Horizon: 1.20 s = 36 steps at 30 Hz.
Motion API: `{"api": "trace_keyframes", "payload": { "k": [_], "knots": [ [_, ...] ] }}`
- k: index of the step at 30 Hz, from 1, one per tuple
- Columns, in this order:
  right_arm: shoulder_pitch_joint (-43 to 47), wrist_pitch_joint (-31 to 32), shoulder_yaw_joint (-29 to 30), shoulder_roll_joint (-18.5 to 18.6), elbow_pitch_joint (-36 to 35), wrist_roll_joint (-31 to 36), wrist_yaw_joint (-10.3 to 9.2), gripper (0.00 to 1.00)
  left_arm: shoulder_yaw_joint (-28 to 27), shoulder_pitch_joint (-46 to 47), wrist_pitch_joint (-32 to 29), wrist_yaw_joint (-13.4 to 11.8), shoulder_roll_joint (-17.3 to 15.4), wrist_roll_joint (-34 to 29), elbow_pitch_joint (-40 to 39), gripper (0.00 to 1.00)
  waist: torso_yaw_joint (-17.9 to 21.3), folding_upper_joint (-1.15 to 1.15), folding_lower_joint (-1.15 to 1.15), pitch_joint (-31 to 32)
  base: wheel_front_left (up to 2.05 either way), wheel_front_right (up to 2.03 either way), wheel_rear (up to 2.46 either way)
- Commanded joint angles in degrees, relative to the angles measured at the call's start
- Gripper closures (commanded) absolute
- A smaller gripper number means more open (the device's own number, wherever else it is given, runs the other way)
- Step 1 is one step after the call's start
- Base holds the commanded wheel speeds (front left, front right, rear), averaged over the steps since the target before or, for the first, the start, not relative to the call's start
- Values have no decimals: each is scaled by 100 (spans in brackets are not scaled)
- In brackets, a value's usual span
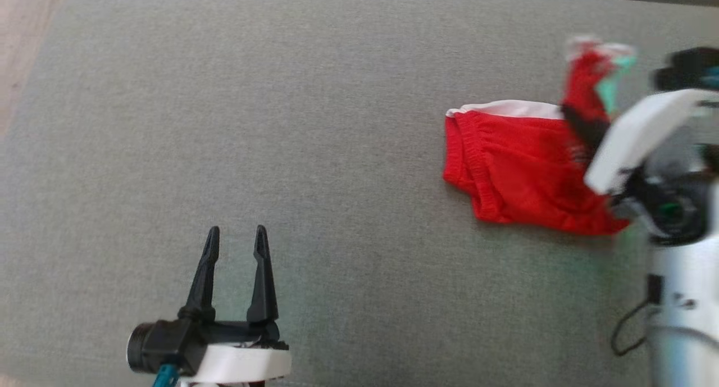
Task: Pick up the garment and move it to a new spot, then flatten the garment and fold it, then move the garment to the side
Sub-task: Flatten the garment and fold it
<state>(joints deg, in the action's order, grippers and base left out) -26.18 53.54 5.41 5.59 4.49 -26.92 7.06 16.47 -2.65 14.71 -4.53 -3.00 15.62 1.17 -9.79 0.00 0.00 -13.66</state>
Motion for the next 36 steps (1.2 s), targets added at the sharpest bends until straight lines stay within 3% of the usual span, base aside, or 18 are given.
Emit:
{"api": "trace_keyframes", "payload": {
  "k": [1,6,15,16,17,18,24,27,31,36],
  "knots": [
    [-99,-18,-152,-33,-215,58,43,100,-165,92,29,-11,12,30,-149,0,-53,0,0,5,0,0,0],
    [22,-298,-553,-238,140,248,43,100,-128,75,29,-47,12,71,-72,0,-226,0,0,30,0,0,0],
    [85,-854,-848,-269,672,41,43,100,-131,1,29,-98,12,117,-5,0,-268,0,0,107,0,0,0],
    [58,-963,-869,-269,722,-15,43,78,-130,6,29,-99,12,119,3,0,-257,0,0,112,0,0,0],
    [30,-1086,-881,-269,776,-111,43,46,-128,13,29,-101,12,120,9,0,-246,0,0,117,0,0,0],
    [4,-1200,-892,-269,843,-243,43,0,-126,18,29,-104,12,119,16,0,-233,0,0,127,0,0,0],
    [-50,-1746,-1221,-270,1047,-1548,43,0,-165,-49,29,-125,12,96,48,0,-86,0,0,263,0,0,0],
    [20,-2036,-1386,-270,867,-1745,43,0,-211,-111,29,-138,12,77,44,0,39,0,0,346,0,0,0],
    [203,-2422,-1416,-262,312,-981,43,0,-267,-200,29,-140,12,55,20,0,211,0,0,457,0,0,0],
    [588,-3027,-1202,184,-324,104,43,0,-347,-272,29,-111,13,19,-23,0,345,0,0,513,0,0,0]
  ]
}}
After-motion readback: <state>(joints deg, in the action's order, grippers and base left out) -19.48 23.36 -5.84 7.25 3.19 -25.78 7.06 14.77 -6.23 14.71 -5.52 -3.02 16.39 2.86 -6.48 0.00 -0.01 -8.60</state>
